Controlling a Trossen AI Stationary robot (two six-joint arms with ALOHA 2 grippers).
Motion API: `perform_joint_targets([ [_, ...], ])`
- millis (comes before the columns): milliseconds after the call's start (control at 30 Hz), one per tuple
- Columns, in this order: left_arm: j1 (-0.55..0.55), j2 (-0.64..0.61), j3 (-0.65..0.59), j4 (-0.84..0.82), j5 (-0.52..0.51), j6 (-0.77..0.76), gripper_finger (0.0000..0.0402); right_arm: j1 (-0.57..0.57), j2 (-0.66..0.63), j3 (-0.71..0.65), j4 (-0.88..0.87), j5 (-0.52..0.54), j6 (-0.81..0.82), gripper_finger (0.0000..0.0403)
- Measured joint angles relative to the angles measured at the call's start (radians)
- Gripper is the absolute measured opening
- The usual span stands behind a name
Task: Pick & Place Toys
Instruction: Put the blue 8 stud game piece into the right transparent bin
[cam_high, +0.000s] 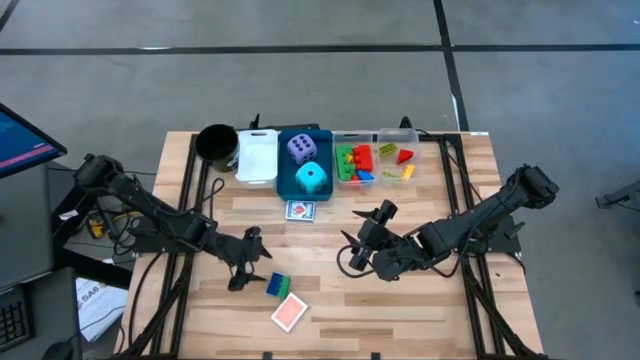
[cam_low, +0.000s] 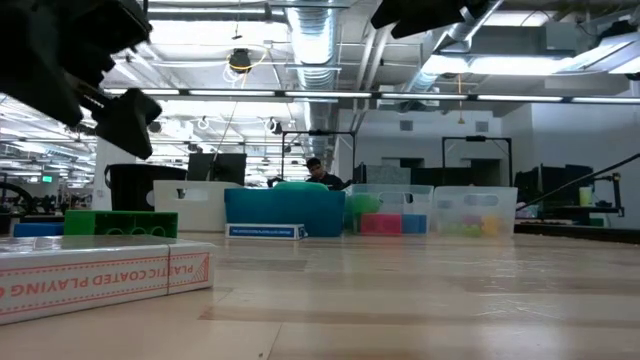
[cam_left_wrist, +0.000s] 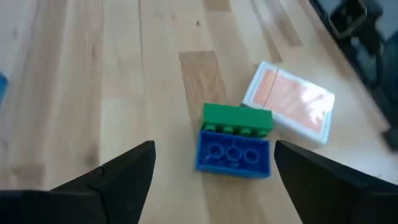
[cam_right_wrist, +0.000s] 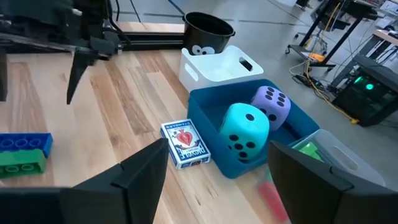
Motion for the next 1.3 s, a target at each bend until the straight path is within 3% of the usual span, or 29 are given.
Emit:
perform_joint_targets([
  [133, -0.028, 0.0, 0.0, -0.001, -0.011, 0.111, 0.0331, -0.016, 0.0, 0.0, 0.006, 0.0, 0.017, 0.0268],
  [500, -0.073, 0.097, -0.05, 0.032, -0.001, 0.117, 0.0396, -0.093, 0.0, 0.0, 0.007, -0.004, 0.052, 0.0268],
  [967, -0.074, 0.295, -0.064, 0.222, -0.001, 0.06, 0.0399, -0.116, 0.0, 0.0, 0.012, -0.034, 0.051, 0.0268],
  [1300, -0.074, 0.322, -0.064, 0.302, 0.0, 0.026, 0.04, -0.116, 0.0, 0.0, 0.012, -0.034, 0.044, 0.0268],
])
